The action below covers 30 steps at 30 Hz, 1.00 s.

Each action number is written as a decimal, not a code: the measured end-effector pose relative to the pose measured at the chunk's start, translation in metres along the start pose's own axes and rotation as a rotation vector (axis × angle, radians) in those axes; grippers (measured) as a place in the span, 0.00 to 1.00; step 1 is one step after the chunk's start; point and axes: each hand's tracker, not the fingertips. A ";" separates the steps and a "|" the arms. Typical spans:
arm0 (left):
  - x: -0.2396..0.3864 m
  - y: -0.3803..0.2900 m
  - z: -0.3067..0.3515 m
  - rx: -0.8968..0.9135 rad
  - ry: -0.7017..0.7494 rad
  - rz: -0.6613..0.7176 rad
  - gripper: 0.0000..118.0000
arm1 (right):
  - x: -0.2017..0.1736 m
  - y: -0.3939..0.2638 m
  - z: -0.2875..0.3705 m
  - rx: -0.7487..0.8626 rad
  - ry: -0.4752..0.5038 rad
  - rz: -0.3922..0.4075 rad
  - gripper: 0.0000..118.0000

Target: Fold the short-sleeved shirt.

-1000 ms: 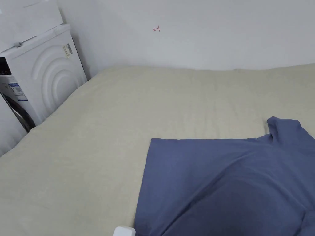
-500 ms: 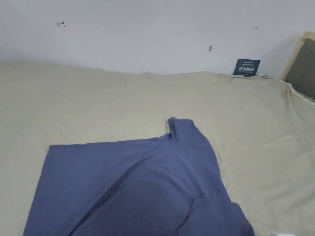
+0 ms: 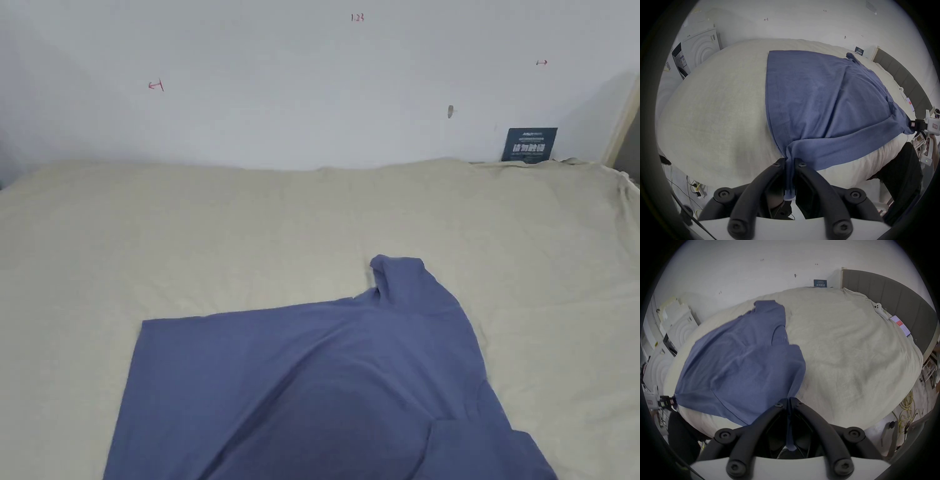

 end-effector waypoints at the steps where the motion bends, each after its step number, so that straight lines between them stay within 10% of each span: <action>1: 0.003 0.000 0.005 0.021 -0.001 -0.003 0.08 | 0.000 0.002 0.004 0.019 0.005 -0.016 0.02; 14: -0.011 0.086 0.045 0.241 -0.085 0.061 0.08 | -0.006 0.098 0.016 0.205 0.091 -0.091 0.02; 30: -0.025 0.220 -0.085 0.195 -0.016 0.054 0.08 | -0.056 0.239 -0.110 0.234 0.067 -0.032 0.02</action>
